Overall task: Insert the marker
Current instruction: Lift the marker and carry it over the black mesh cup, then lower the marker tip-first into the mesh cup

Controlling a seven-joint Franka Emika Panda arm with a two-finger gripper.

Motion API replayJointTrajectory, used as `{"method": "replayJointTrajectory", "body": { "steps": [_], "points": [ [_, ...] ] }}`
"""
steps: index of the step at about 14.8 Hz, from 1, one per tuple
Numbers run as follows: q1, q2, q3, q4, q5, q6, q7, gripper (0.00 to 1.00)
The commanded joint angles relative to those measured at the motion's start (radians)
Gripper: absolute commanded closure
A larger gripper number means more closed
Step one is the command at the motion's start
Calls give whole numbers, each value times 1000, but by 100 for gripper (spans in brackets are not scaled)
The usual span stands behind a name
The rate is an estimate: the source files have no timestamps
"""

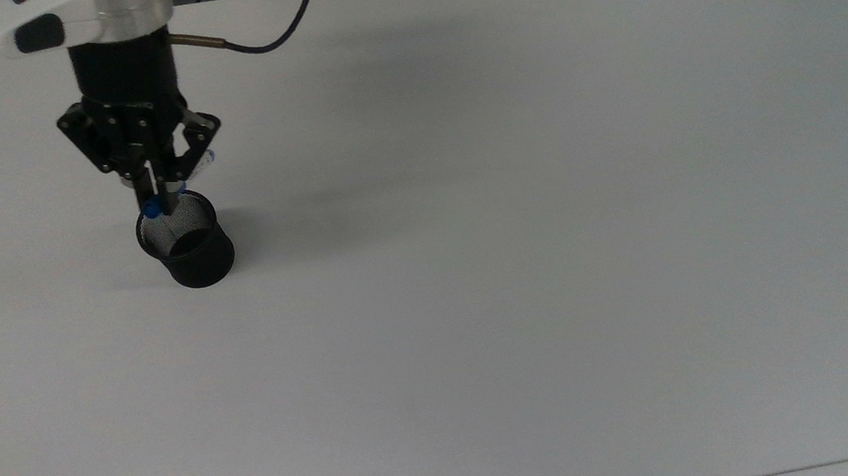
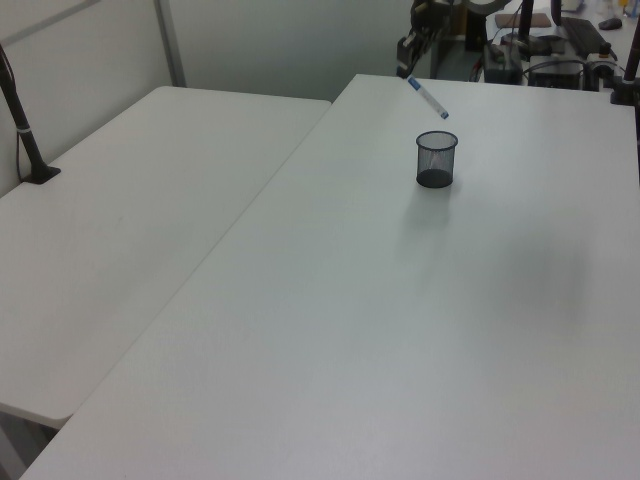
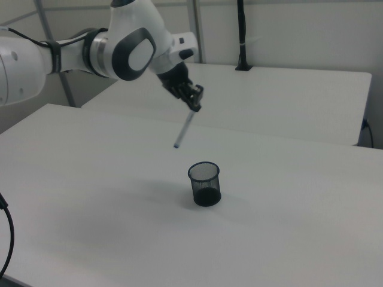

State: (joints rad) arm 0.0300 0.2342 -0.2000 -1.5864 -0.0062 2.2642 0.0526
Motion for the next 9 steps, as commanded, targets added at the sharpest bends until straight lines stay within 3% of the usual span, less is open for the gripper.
{"method": "replayJointTrajectory", "body": {
  "steps": [1,5,9],
  "points": [
    [2,-15,-56,-79,14,151,27,92],
    [1,17,-65,-177,14,322,26,92],
    [-10,40,-67,-217,14,363,26,92]
  ]
}}
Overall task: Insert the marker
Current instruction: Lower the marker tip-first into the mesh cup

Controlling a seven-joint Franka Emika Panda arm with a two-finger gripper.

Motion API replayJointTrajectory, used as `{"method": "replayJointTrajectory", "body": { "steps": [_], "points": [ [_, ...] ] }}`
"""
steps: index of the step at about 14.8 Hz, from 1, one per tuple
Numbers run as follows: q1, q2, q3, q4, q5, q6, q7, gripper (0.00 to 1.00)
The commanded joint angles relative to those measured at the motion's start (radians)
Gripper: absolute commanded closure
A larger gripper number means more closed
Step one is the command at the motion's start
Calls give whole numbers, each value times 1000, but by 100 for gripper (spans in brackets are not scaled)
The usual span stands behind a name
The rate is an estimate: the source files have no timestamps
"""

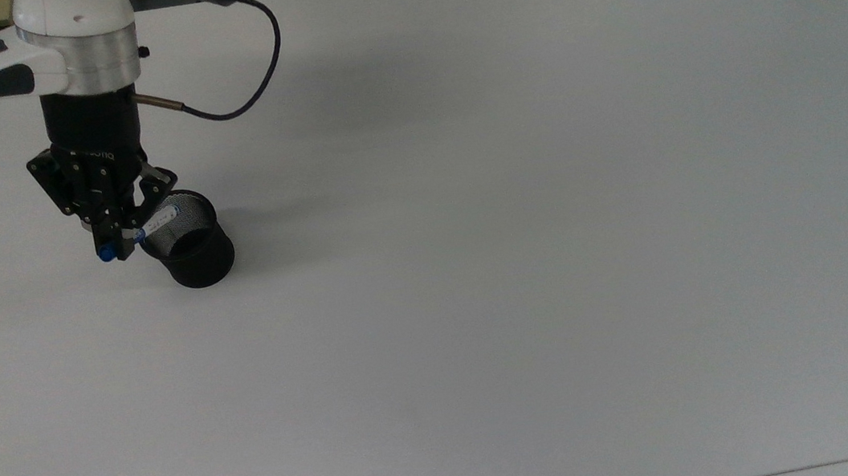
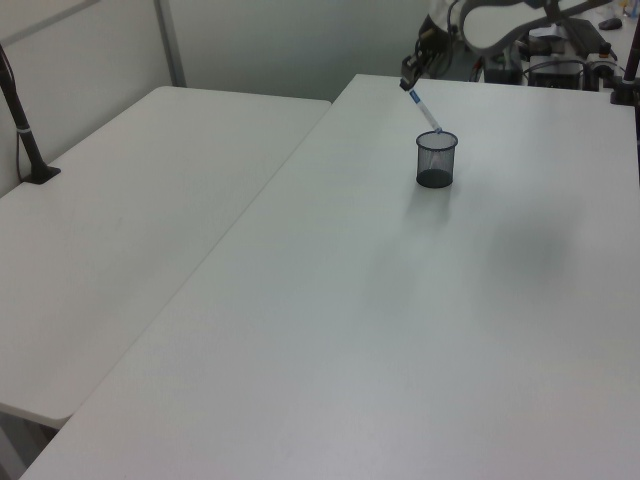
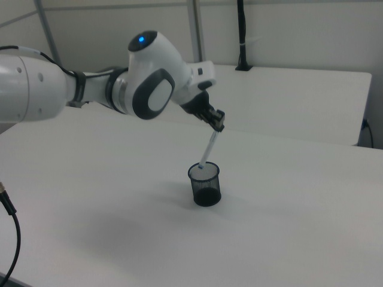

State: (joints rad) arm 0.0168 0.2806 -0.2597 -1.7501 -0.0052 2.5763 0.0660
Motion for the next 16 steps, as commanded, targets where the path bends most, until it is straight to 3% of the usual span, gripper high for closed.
{"method": "replayJointTrajectory", "body": {
  "steps": [1,3,5,8,10,16],
  "points": [
    [5,-9,-7,-77,13,89,14,92],
    [8,-11,-7,-94,11,119,20,89],
    [8,-11,-7,-101,13,119,20,80],
    [3,-15,-7,-104,13,116,23,47],
    [3,-21,-7,-103,13,95,21,34],
    [17,-60,0,-49,16,-201,17,11]
  ]
}}
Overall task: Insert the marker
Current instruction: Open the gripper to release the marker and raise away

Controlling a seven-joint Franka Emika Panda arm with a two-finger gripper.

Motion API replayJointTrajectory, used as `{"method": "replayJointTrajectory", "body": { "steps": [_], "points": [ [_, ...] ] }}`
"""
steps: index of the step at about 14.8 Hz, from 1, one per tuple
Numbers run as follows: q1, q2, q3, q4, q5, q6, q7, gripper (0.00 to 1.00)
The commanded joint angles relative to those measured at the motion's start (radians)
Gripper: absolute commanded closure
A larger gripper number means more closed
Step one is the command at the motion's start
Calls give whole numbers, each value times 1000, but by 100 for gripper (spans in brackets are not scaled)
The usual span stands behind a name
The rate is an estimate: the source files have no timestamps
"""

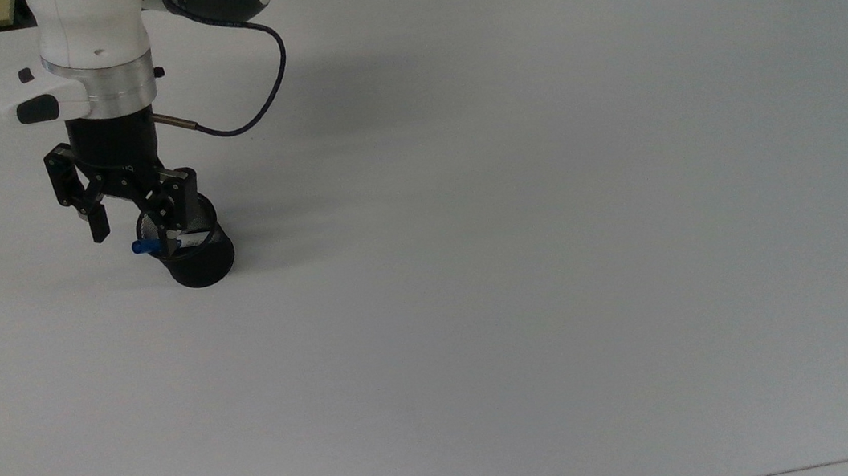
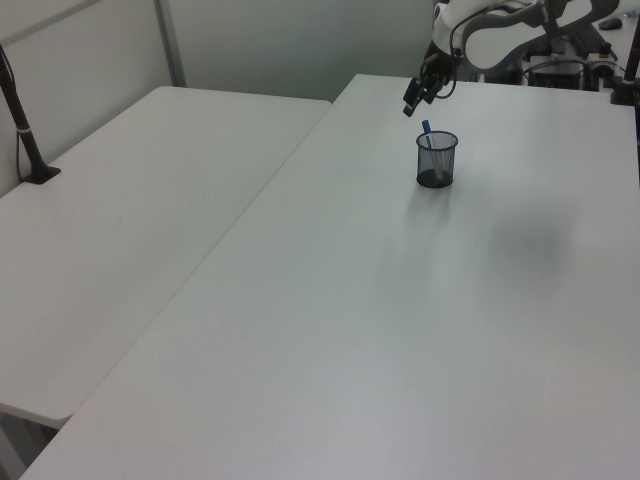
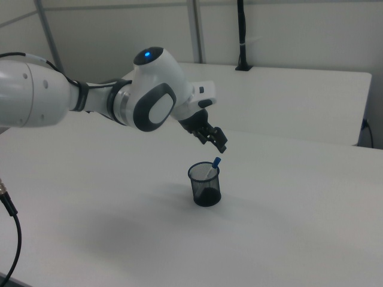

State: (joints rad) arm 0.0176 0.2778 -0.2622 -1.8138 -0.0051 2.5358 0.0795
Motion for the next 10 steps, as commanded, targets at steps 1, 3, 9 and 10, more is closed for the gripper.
{"method": "replayJointTrajectory", "body": {
  "steps": [1,3,9,10],
  "points": [
    [18,-61,8,48,20,-249,3,2],
    [19,-68,27,124,39,-441,-12,0],
    [16,-110,129,277,54,-811,-83,0],
    [16,-130,136,277,54,-837,-80,0]
  ]
}}
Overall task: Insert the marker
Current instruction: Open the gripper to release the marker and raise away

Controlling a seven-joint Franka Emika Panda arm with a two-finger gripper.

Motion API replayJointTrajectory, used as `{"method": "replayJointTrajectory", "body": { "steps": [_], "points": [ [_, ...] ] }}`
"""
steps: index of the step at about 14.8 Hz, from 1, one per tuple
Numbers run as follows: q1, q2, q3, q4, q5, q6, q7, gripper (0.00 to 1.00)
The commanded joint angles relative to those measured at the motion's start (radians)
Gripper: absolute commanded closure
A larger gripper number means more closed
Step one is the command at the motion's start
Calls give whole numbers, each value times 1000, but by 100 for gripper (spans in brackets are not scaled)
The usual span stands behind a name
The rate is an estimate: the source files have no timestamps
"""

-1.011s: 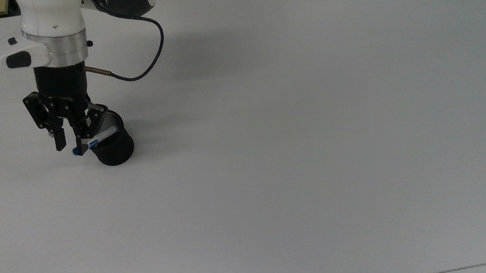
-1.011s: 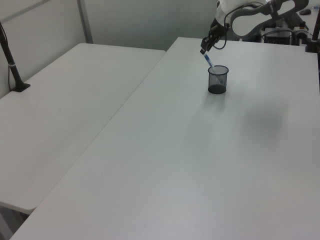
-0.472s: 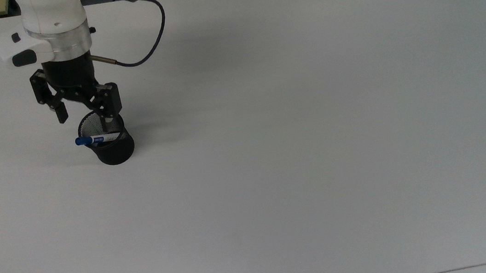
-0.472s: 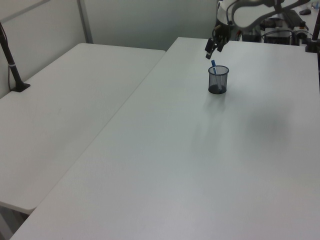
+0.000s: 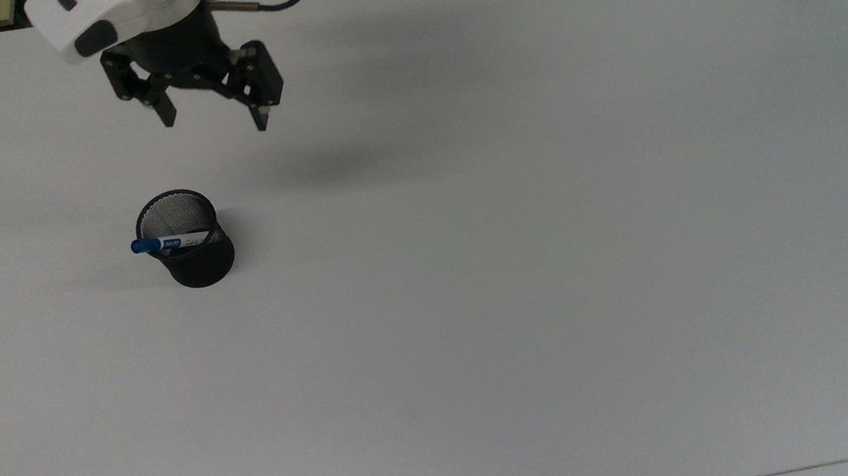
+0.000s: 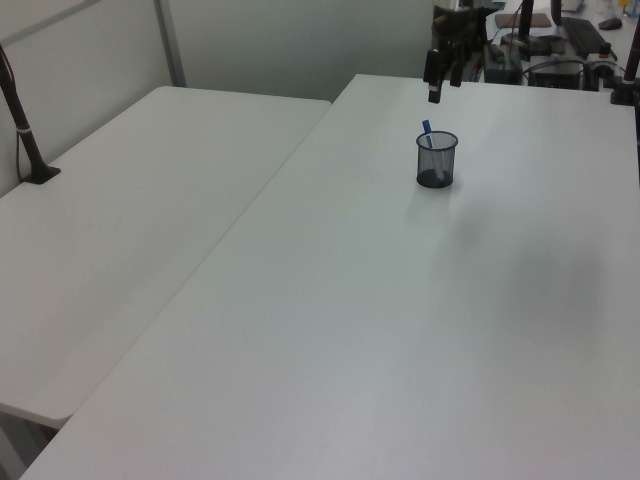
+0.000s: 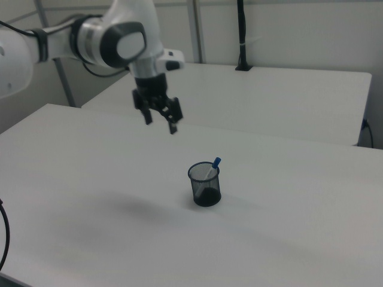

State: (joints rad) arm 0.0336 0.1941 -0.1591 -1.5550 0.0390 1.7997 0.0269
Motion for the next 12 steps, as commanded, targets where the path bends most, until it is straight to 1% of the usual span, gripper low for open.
{"method": "replayJointTrajectory", "body": {
  "steps": [1,2,5,6,8,12],
  "points": [
    [0,-54,36,19,10,-132,-25,0],
    [0,-64,36,19,6,-161,-25,0],
    [15,-90,59,18,-86,-194,-22,0],
    [23,-93,61,18,-106,-198,-19,0],
    [25,-94,61,16,-114,-197,-31,0],
    [23,-94,58,15,-107,-197,-21,0]
  ]
}}
